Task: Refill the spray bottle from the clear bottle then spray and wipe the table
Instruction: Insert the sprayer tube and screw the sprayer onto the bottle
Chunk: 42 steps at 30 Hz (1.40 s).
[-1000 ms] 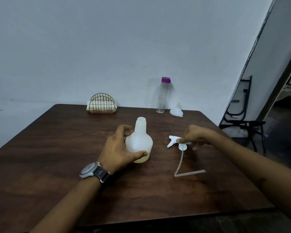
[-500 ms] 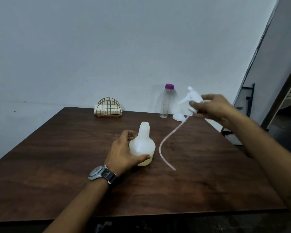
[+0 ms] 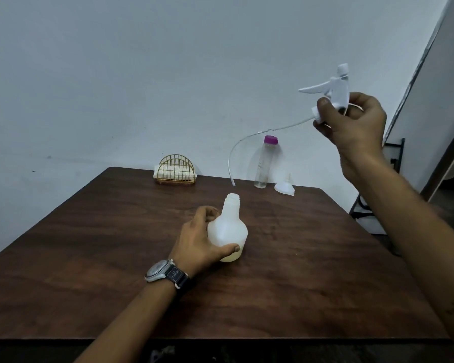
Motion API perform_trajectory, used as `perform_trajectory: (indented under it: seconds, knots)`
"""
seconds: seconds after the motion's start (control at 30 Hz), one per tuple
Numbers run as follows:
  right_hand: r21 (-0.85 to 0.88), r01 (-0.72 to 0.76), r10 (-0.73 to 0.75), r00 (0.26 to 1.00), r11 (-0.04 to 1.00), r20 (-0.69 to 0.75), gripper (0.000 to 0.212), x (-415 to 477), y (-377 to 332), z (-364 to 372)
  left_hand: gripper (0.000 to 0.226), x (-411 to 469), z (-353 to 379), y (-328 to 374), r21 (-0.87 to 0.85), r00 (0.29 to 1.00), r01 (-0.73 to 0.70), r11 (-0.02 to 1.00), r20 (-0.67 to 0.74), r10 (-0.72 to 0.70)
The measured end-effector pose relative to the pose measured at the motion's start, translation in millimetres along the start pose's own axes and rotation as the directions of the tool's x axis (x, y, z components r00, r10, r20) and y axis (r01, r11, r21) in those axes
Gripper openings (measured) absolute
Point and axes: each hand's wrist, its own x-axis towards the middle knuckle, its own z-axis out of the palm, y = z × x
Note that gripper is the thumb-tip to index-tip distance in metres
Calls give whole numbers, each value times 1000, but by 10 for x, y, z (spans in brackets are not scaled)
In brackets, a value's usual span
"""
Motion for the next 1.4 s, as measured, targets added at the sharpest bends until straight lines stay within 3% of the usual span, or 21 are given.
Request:
perform_trajectory:
  seconds: [0.67, 1.13, 1.4]
  knots:
    - [-2, -19, 19, 1000, 1000, -21, 37, -196, 91, -61, 87, 8, 4, -1, 5, 1000, 12, 1000, -6, -12]
    - [-118, -57, 66, 995, 991, 74, 37, -246, 195, -123, 90, 13, 1, 9, 11, 1000, 22, 1000, 11, -22]
    - [-225, 58, -32, 992, 973, 119, 35, -228, 142, -179, 92, 11, -3, 24, 16, 1000, 26, 1000, 17, -26]
